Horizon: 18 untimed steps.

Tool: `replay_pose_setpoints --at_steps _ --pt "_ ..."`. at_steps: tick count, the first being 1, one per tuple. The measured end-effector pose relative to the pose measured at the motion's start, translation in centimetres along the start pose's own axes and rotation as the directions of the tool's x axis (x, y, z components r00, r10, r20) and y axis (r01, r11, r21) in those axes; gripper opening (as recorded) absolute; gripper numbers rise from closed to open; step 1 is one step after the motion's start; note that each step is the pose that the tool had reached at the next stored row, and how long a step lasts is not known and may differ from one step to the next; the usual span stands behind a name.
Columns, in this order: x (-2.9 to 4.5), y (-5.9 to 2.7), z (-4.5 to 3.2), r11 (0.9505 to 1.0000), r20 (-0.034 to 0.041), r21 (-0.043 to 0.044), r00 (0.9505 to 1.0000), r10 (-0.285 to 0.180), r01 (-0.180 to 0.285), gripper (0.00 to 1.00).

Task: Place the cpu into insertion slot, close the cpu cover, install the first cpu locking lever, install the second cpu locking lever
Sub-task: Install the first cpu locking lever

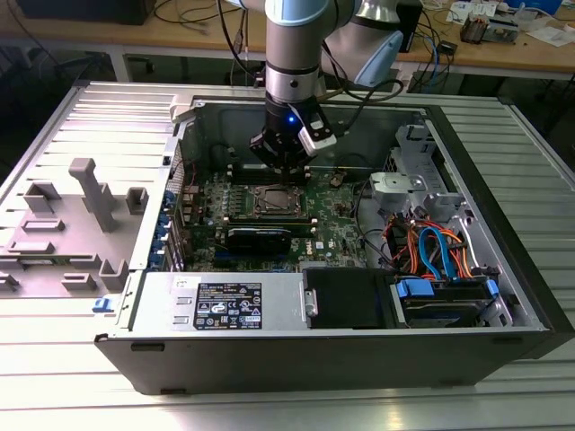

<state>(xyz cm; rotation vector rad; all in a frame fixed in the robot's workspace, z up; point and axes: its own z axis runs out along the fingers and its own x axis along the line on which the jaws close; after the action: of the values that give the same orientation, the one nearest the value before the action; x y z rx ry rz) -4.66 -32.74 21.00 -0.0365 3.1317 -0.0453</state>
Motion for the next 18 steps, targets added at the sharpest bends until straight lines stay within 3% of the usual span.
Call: replay_pose_setpoints --at_steps 9,18 --pt "-0.01 0.0 0.02 1.0 0.0003 -0.0001 1.0 -0.004 0.004 0.11" --pt "-0.11 0.03 0.08 0.9992 0.0013 -0.0004 0.9992 -0.039 0.039 0.11"
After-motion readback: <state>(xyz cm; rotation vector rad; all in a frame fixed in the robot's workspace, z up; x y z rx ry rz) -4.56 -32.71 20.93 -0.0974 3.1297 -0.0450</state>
